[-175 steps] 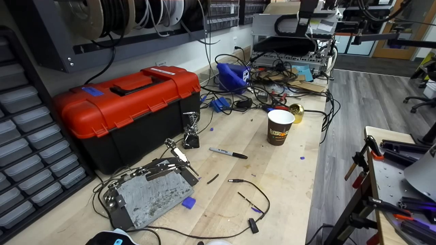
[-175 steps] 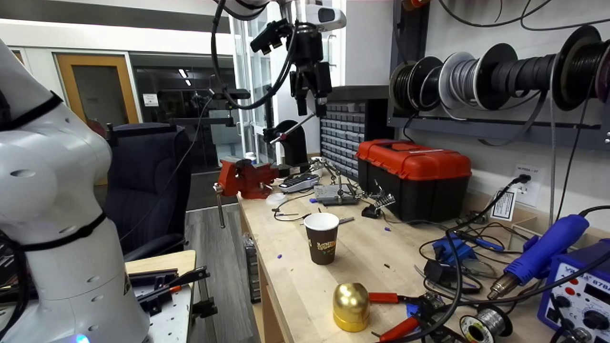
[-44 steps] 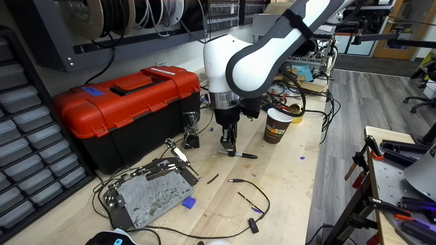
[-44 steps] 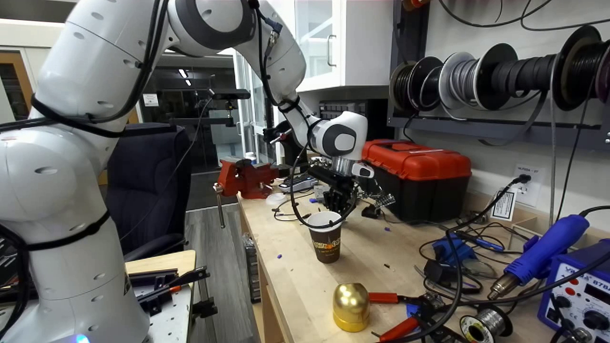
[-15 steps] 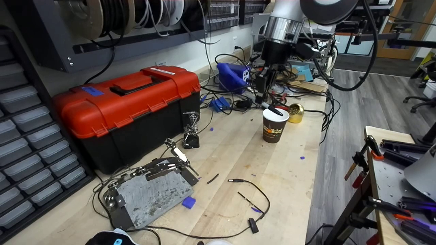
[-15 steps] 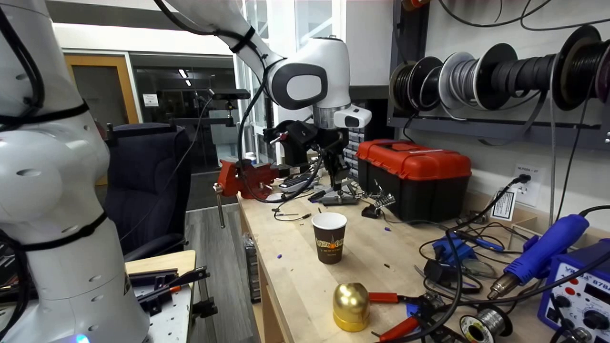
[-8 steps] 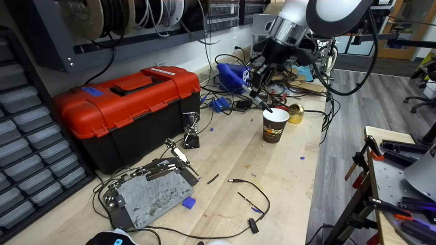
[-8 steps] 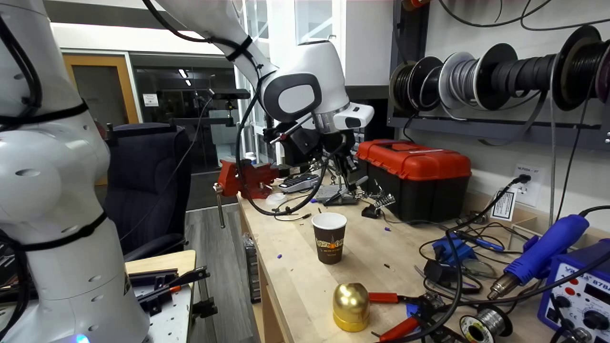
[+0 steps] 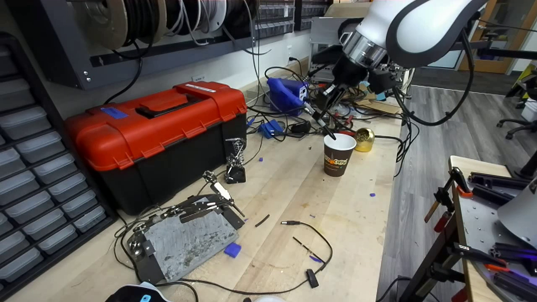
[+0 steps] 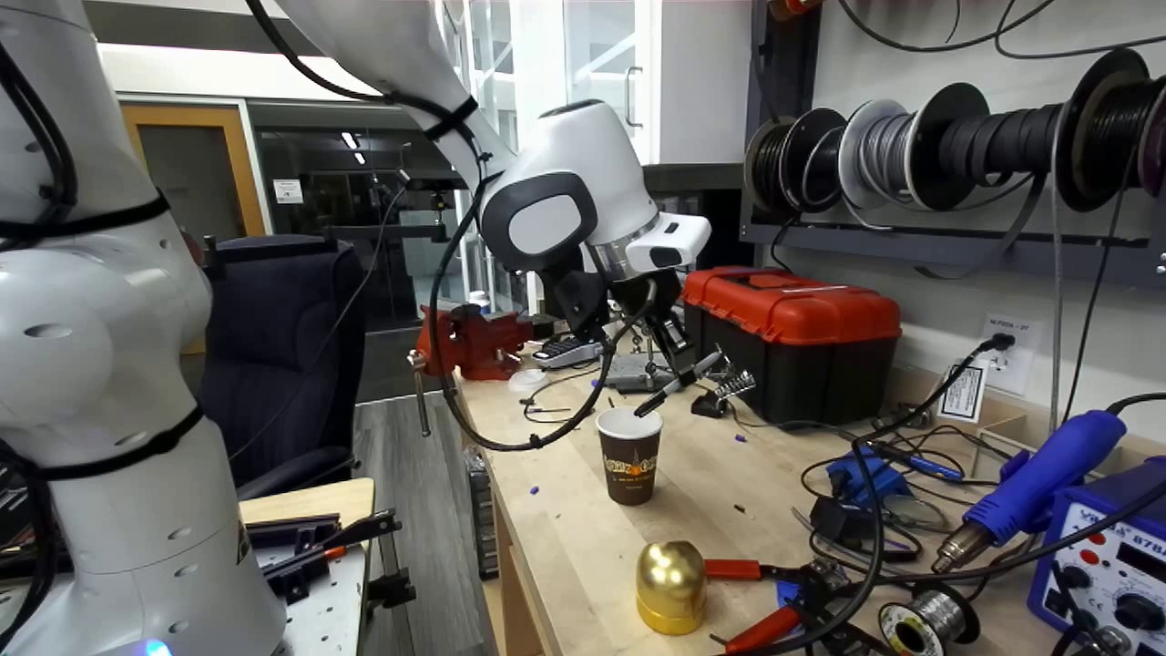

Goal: Put the pen in the cup

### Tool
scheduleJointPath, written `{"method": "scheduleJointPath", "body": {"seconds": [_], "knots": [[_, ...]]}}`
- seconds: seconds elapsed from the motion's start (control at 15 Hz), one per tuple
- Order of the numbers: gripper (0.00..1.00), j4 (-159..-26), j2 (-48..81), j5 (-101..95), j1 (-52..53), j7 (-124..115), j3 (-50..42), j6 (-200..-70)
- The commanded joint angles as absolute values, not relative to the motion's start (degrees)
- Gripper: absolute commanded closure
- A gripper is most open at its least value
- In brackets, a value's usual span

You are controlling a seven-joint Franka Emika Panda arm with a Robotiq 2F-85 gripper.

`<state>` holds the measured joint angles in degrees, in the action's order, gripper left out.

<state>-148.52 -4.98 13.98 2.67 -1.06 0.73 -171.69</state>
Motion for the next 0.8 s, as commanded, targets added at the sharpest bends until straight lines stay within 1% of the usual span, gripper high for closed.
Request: {"method": "scheduleJointPath", "body": {"seconds": [0.0, 0.2, 0.53, 0.6, 0.67, 0.73], "knots": [[0.99, -152.83, -5.45, 11.31, 1.54, -4.45, 1.02, -179.27], [0.99, -155.44, -4.94, 11.16, 1.53, -5.25, 1.17, -185.04], [0.99, -159.71, -4.81, 11.71, 2.35, -6.05, 1.95, -190.57], [0.72, -160.32, -4.62, 11.69, 2.47, -6.03, 2.22, -191.51], [0.71, -160.90, -4.53, 11.66, 2.57, -5.96, 2.47, -192.32], [0.65, -161.38, -4.44, 14.37, 2.22, -4.11, 3.91, -193.05]]}}
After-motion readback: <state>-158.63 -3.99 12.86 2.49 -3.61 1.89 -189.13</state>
